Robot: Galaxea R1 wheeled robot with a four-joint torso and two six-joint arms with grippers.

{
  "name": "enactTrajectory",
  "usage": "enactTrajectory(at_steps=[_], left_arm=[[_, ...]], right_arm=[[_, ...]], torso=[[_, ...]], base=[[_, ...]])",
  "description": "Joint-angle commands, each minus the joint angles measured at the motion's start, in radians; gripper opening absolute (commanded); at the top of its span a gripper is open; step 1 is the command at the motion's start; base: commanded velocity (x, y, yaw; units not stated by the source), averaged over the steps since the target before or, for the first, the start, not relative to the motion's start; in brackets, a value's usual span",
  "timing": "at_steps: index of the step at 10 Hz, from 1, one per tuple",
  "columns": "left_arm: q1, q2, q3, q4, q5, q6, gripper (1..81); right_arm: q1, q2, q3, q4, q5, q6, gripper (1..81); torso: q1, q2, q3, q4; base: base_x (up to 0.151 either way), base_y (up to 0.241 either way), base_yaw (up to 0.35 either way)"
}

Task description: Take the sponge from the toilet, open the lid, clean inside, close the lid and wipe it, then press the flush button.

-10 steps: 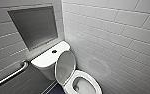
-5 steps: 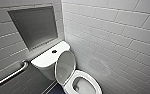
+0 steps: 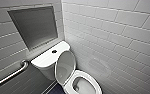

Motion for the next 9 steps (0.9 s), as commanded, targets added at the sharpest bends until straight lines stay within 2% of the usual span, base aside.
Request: enactTrajectory(at_steps=[1, 2, 3, 4, 6, 8, 9], left_arm=[[-0.028, 0.002, 0.002, -0.023, 0.092, 0.006, 81.1], [-0.026, 0.011, 0.001, -0.021, 0.094, 0.006, 81.1], [-0.022, 0.017, 0.001, -0.021, 0.092, 0.006, 81.1], [-0.016, 0.021, 0.001, -0.021, 0.092, 0.006, 81.1], [0.0, 0.025, 0.001, -0.009, 0.092, 0.012, 81.1], [0.007, 0.027, -0.013, -0.011, 0.084, 0.015, 81.1], [0.016, 0.033, -0.021, -0.011, 0.083, 0.015, 81.1]], right_arm=[[0.077, -0.167, 0.183, 0.057, -0.002, 0.055, 1.0], [0.121, -0.208, 0.24, 0.112, -0.018, 0.001, 1.0], [0.163, -0.244, 0.263, 0.123, -0.048, -0.003, 1.0], [0.198, -0.255, 0.281, 0.106, -0.045, -0.013, 1.0], [0.317, -0.271, 0.304, 0.048, -0.041, -0.008, 1.0], [0.462, -0.273, 0.303, 0.077, -0.072, 0.001, 1.0], [0.541, -0.262, 0.3, 0.105, -0.124, 0.001, 1.0]], torso=[[0.0, 0.0, 0.0, 0.0], [0.0, 0.0, 0.0, 0.0], [0.0, 0.0, 0.0, 0.0], [0.0, 0.0, 0.0, 0.0], [0.0, 0.0, 0.0, 0.0], [0.0, 0.0, 0.0, 0.0], [0.0, 0.0, 0.0, 0.0]], base=[[0.0, 0.0, 0.0], [0.0, 0.0, 0.0], [0.0, 0.0, 0.0], [0.0, 0.0, 0.0], [0.0, 0.0, 0.0], [0.0, 0.0, 0.0], [0.0, 0.0, 0.0]])
